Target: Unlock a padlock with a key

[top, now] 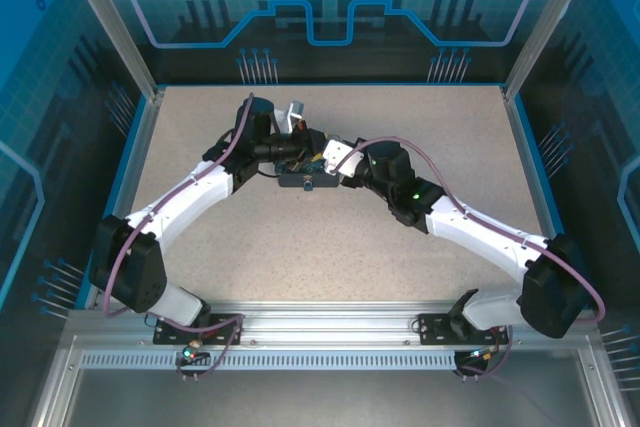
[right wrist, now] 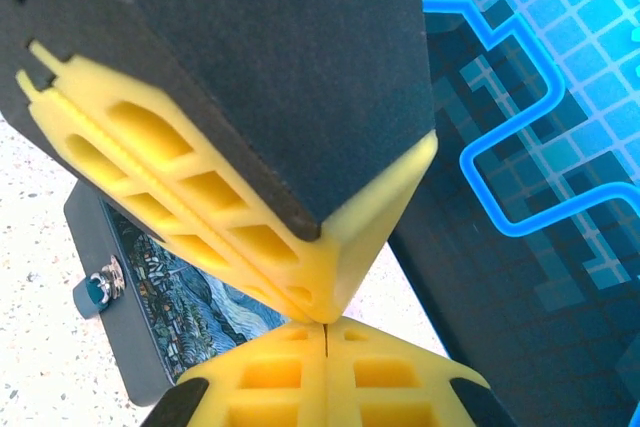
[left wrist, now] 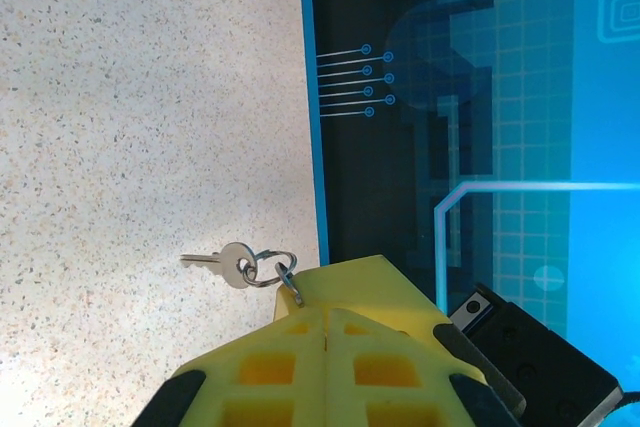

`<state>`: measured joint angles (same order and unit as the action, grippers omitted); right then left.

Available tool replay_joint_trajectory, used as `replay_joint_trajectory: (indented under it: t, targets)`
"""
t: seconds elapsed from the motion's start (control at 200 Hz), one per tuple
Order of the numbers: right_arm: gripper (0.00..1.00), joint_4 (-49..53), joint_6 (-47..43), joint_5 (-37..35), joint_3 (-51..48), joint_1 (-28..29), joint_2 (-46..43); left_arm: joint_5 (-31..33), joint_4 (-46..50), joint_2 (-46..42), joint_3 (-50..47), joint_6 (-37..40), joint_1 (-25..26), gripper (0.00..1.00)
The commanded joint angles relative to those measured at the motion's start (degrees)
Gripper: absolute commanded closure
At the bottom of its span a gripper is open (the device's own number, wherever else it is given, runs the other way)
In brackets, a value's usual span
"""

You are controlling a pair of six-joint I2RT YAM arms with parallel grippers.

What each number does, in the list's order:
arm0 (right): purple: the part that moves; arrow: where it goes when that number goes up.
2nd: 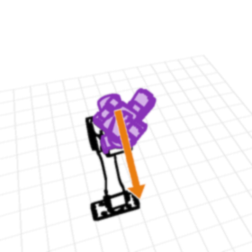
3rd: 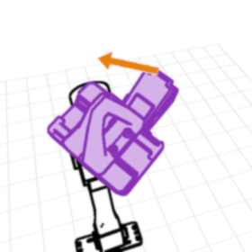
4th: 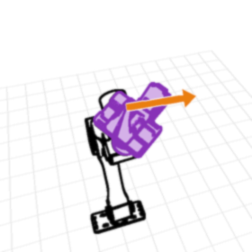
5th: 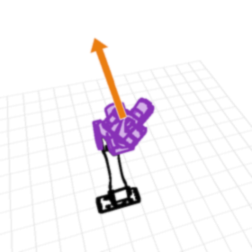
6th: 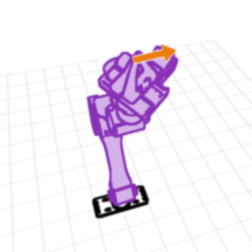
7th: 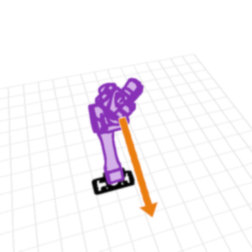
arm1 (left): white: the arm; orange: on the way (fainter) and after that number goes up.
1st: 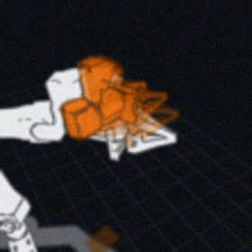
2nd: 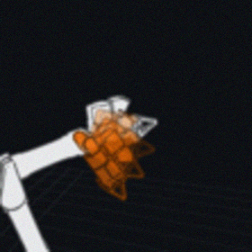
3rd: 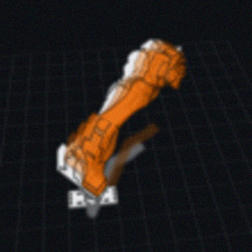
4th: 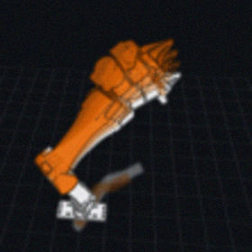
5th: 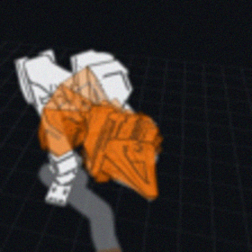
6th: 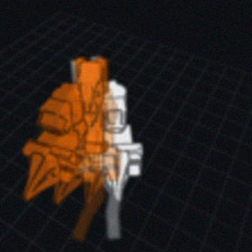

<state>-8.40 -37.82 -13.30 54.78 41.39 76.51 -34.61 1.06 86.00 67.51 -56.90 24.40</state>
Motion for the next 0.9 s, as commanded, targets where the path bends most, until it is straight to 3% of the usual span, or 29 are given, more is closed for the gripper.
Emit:
replay_joint_trajectory:
  t: [0.0,0.215,0.385,0.445,0.63,0.895]
  targets:
    - [0.98,1.64,-0.72,1.52,2.12,1.79,-2.17,-1.43,-0.28,0.29,-0.43,0.18,0.38,0.99]
    - [0.75,6.86,3.57,7.44,1.2,-0.5,-6.49,-1.49,2.36,-0.12,0.08,8.14,0.27,1.0]
    - [0.4,16.11,9.14,23.62,1.09,-6.36,-11.81,-2.04,9.8,-1.73,2.23,25.89,-0.4,1.0]
    - [0.34,18.58,11.57,31.0,0.82,-9.82,-13.36,-3.14,12.0,-2.67,2.58,33.48,-0.51,1.0]
    - [0.33,19.82,18.42,47.78,-0.18,-19.55,-16.0,-8.59,15.29,-7.9,0.77,53.77,-0.5,1.0]
    - [0.43,31.69,18.32,63.28,9.46,-20.27,-7.45,-10.72,23.74,-10.15,3.06,70.32,0.5,1.0]
